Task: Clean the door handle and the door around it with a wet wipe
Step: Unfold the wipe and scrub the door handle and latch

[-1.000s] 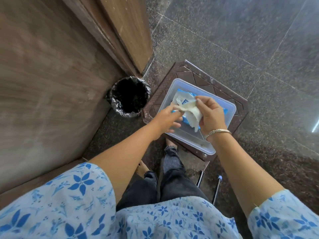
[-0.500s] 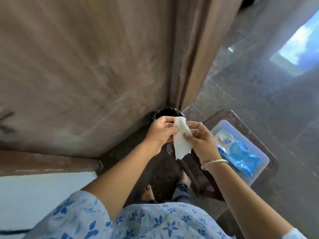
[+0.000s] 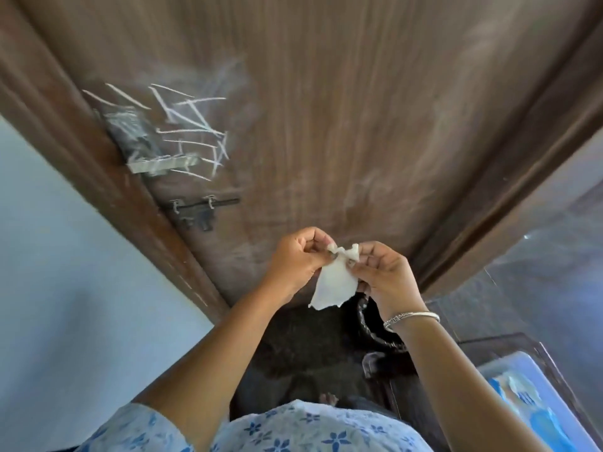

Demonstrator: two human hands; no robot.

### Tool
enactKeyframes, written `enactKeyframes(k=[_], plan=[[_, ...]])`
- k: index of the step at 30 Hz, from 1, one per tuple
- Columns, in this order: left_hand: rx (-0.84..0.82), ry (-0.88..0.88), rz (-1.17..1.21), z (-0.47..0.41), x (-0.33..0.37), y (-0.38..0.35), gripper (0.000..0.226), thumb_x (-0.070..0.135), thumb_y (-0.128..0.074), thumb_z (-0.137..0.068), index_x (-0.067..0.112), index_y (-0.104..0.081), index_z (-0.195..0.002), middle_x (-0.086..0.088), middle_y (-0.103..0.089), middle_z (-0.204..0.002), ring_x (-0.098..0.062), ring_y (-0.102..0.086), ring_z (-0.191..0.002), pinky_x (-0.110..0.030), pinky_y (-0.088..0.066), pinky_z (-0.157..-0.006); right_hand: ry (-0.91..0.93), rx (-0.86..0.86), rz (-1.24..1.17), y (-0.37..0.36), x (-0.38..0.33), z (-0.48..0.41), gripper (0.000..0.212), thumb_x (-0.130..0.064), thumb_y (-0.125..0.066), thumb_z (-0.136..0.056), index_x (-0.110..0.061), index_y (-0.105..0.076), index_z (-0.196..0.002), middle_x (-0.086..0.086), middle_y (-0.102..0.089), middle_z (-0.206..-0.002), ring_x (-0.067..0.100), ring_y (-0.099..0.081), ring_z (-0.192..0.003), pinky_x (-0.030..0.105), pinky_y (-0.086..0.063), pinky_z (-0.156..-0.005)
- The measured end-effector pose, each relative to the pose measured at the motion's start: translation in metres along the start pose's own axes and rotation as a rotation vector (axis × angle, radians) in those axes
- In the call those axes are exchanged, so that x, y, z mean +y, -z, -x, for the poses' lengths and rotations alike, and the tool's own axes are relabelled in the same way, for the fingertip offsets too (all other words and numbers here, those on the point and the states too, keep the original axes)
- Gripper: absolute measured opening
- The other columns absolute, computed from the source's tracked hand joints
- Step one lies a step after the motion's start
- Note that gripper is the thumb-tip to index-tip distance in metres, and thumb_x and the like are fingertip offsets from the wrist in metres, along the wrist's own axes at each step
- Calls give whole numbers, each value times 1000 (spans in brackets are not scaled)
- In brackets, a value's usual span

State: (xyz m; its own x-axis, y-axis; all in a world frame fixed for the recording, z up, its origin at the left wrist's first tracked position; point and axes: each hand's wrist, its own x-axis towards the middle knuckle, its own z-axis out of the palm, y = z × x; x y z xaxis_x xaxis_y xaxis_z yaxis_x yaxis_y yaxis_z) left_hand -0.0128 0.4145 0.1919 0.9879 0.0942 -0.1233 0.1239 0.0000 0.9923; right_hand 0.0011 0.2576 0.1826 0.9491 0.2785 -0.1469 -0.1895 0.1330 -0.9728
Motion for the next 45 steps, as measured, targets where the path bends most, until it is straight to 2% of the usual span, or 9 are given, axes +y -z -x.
enactKeyframes(k=[8, 12, 17, 22, 26, 32, 35, 39, 45], plan=[[172, -4, 48, 1, 32, 36, 36, -6, -54, -78, 21, -67, -59, -7, -70, -86, -32, -63, -86, -58, -49, -83, 136, -159, 154, -35, -30, -50, 48, 22, -55, -74, -20, -66, -55, -5, -64, -56, 4, -56, -51, 15, -44, -48], [217, -50, -111, -6, 48, 57, 9, 20, -67, -73, 22, -62, -67, -3, -60, -71, -19, -56, -72, -38, -44, -67, 173, -211, 254, -55, -37, -73, 43, 18, -54, -75, -20, -71, -61, -2, -69, -64, 10, -64, -63, 23, -52, -58], [342, -123, -91, -20, 49, 62, 23, -2, -71, -75, 18, -60, -78, -3, -61, -77, -18, -58, -73, -36, -49, -67, 200, -305, 209, -61, -49, -93, 15, -4, -69, -76, -18, -73, -77, 8, -73, -79, 20, -66, -73, 34, -54, -67], [410, -148, -81, -26, 54, 65, 46, 1, -74, -73, 32, -53, -101, 0, -65, -83, -11, -64, -72, -27, -54, -67, 139, -345, 209, -68, -54, -108, 42, 6, -72, -74, -15, -60, -109, 6, -73, -80, 19, -71, -75, 27, -56, -63], [406, -121, -112, -27, 57, 76, 34, 3, -74, -73, 28, -60, -91, 1, -67, -83, -14, -65, -75, -32, -56, -69, 132, -396, 239, -75, -58, -116, 21, 2, -67, -81, -16, -66, -92, 3, -74, -80, 20, -71, -75, 29, -55, -55], [416, -144, -88, -33, 67, 98, 25, -3, -66, -78, 21, -65, -72, 0, -67, -75, -16, -63, -71, -25, -52, -59, 172, -439, 156, -100, -68, -128, 40, 13, -59, -81, -23, -70, -69, 1, -72, -82, 12, -67, -74, 20, -51, -58], [424, -155, -28, -36, 76, 109, 31, -5, -60, -77, 23, -71, -68, 2, -71, -81, -16, -64, -76, -30, -51, -66, 167, -433, 108, -107, -72, -134, 37, 15, -60, -78, -17, -72, -63, -1, -73, -89, 13, -68, -83, 18, -50, -63], [424, -172, 88, -41, 84, 116, 17, -3, -68, -72, 13, -72, -70, -2, -71, -89, -24, -64, -83, -32, -52, -72, 222, -455, 79, -115, -78, -141, 21, 6, -66, -73, -13, -75, -69, -1, -70, -95, 12, -65, -88, 19, -50, -69], [459, -235, 107, -43, 90, 127, 33, -15, -68, -70, 10, -63, -90, -5, -68, -90, -15, -65, -74, -26, -57, -65, 157, -406, 32, -130, -75, -148, 36, 11, -69, -73, -12, -67, -100, 0, -73, -93, 14, -70, -84, 21, -54, -67]])
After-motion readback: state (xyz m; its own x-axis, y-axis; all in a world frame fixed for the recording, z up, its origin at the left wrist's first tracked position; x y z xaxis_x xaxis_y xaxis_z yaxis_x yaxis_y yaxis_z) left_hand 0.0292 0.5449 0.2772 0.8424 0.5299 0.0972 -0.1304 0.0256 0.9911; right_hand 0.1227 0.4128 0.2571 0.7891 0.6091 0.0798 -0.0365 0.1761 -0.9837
